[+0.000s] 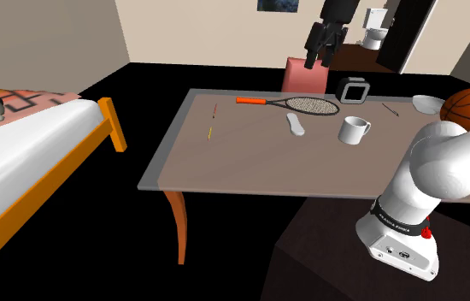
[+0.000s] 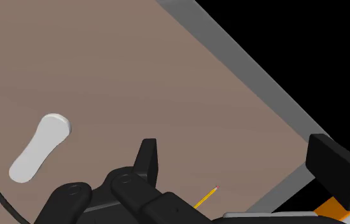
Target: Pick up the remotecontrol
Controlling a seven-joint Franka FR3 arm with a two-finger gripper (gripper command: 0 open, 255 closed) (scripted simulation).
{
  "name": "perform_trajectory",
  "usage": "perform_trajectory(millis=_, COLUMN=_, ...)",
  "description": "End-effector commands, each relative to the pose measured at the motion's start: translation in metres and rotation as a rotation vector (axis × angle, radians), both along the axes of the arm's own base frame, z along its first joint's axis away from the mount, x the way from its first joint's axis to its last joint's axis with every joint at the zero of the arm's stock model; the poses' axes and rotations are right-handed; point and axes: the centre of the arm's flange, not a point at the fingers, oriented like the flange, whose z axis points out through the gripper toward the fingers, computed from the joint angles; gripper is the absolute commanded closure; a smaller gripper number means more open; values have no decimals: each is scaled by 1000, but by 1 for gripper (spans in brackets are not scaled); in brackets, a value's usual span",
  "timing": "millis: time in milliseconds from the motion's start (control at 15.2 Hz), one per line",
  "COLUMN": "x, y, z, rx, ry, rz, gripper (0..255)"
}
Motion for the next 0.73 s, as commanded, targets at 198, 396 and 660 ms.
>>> perform_trajectory(millis=198, x=22, y=-21, z=-25, rx=-2, ry=9, rz=-48, gripper=0)
perform_trajectory(millis=396, x=43, y=-43, z=-49, rx=-4, ry=19, rz=-97, gripper=0)
perform_trajectory(millis=660, x=69, y=-74, z=-82, rx=-7, ry=31, rz=-162, gripper=0)
